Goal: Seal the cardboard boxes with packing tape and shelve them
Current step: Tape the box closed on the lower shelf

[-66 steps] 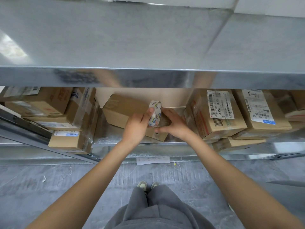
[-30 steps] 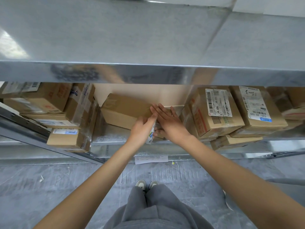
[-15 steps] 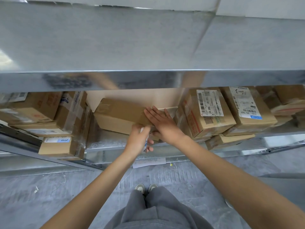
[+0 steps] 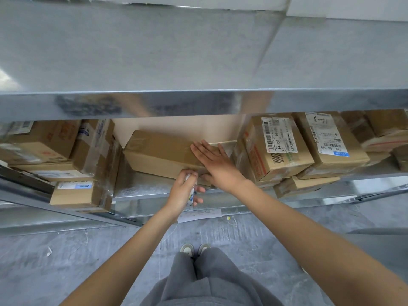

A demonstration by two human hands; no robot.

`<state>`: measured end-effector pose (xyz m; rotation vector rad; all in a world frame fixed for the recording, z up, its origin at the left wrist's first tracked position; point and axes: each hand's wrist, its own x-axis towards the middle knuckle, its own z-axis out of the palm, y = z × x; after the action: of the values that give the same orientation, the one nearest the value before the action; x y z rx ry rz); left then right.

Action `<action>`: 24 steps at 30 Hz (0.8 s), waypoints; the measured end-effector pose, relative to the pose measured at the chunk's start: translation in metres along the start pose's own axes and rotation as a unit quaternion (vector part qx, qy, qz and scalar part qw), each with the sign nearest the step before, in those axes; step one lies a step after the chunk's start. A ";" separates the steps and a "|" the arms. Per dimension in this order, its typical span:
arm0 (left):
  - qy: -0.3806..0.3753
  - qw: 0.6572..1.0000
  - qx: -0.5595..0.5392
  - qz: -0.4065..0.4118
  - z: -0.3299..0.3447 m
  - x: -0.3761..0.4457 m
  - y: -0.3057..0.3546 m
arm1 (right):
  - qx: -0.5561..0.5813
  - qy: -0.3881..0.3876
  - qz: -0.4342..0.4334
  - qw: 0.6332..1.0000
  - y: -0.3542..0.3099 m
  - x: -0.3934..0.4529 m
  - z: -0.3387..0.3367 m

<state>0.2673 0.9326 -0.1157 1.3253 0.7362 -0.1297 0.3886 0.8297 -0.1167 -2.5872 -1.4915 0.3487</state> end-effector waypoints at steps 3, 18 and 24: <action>-0.010 1.000 0.006 0.011 -0.003 0.001 -0.003 | 0.003 -0.005 0.001 1.000 0.001 0.001 0.000; -0.022 0.999 0.009 0.038 -0.013 -0.002 -0.011 | 0.204 -0.040 0.098 0.973 -0.010 0.010 -0.036; -0.029 0.999 -0.016 0.016 -0.012 0.002 -0.011 | 0.111 -0.036 0.108 0.987 -0.017 0.018 -0.023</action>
<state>0.2588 0.9418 -0.1265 1.2966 0.6638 -0.1293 0.3896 0.8535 -0.0926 -2.5820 -1.1203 0.6002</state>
